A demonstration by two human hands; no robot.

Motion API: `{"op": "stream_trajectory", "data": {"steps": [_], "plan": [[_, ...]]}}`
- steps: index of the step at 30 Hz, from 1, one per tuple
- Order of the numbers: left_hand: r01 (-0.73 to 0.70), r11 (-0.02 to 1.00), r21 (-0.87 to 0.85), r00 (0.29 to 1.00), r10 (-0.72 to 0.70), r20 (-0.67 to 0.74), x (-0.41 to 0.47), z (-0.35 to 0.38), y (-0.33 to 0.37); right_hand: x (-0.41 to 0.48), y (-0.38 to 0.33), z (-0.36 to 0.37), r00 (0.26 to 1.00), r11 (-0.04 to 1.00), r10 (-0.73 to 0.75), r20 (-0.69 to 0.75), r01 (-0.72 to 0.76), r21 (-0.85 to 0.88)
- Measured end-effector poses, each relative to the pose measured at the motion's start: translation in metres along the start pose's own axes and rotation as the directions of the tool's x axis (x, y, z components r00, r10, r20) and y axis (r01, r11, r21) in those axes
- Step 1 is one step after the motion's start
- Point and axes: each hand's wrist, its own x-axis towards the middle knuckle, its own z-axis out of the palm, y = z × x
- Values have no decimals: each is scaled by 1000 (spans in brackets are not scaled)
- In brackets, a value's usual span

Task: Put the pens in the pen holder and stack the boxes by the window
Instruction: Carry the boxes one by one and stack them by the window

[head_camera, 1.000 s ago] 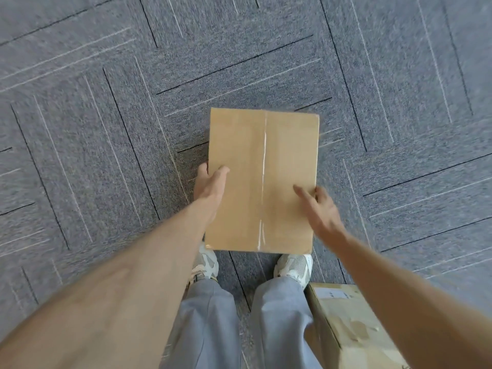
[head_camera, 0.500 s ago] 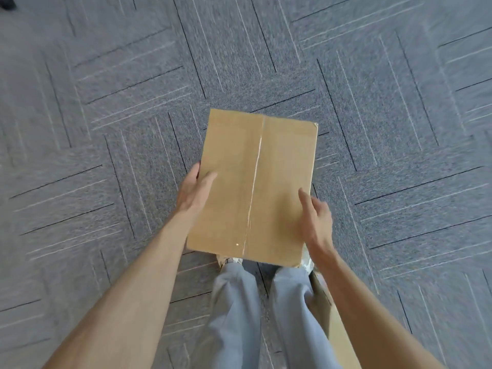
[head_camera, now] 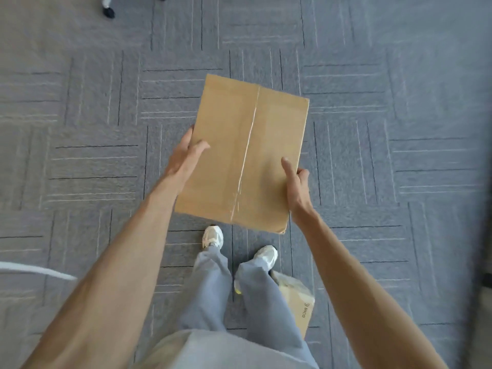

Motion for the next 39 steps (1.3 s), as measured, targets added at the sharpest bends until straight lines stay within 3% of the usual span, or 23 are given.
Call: {"op": "stream_trajectory", "data": {"steps": [6,11,23,27,33,39], "plan": [[-79,995,-64,993,73,-90,-75,-89,59,-81,-74,20,991,992,-97,89,103,-70],[-129,979,-160,978,98,-186,-121,-161,65,-126,-117,64,958,969,-221,180,237,-69],[-214,845,-490,946,53,-321,-190,-321,-17,-222,-136,229,890,937,-317,328,348,-40],[-237,782,-576,916,-18,-402,-206,-376,-68,-245,-136,304,821,895,-358,444,437,-87],[-306,676,-670,801,-199,-565,-242,-452,-144,-275,-128,427,690,822,-309,655,540,-181],[-372,627,-685,589,-410,-696,-292,-506,-221,-311,-90,566,511,781,-129,850,580,-230]]}}
